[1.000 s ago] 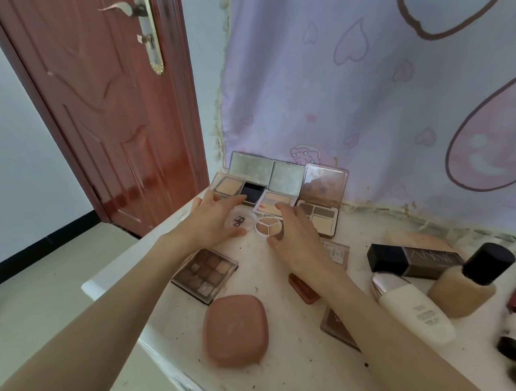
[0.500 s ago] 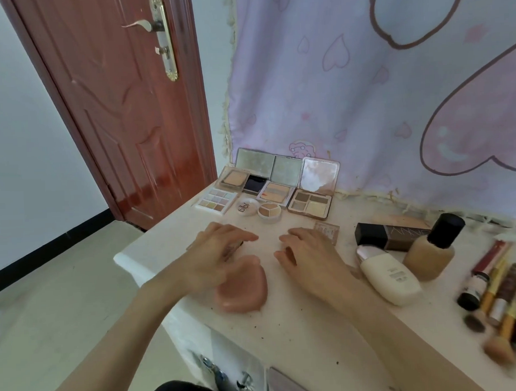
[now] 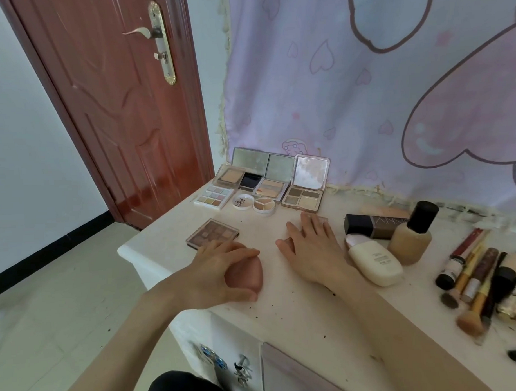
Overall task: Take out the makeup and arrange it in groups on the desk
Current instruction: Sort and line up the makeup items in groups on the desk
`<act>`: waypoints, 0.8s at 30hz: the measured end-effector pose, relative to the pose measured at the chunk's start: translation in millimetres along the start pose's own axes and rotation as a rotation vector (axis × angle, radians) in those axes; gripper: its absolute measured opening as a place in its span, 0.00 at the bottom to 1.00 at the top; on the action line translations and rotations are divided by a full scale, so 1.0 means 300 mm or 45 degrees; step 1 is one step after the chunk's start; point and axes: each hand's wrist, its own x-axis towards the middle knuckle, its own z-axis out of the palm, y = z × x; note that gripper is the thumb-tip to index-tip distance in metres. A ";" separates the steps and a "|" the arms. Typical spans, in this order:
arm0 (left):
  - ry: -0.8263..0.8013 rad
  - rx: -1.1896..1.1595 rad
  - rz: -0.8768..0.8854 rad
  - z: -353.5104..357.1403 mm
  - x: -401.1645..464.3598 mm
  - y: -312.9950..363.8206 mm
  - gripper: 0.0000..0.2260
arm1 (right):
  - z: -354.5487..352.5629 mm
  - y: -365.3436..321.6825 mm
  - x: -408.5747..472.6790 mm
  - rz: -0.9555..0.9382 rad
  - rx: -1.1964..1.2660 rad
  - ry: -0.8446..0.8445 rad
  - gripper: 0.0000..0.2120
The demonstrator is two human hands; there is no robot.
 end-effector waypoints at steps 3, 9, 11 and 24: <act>0.051 -0.042 -0.007 0.016 -0.010 0.005 0.33 | 0.008 -0.005 -0.056 -0.053 0.000 0.020 0.26; 0.304 -0.190 0.030 0.050 -0.022 0.015 0.38 | 0.011 0.003 -0.189 -0.196 -0.034 -0.005 0.25; 0.414 -0.405 0.042 0.042 -0.022 0.027 0.34 | -0.002 0.014 -0.209 -0.209 -0.036 -0.039 0.25; 0.736 -0.817 0.290 0.055 0.039 0.146 0.29 | -0.089 -0.032 -0.148 -0.018 2.108 -0.437 0.30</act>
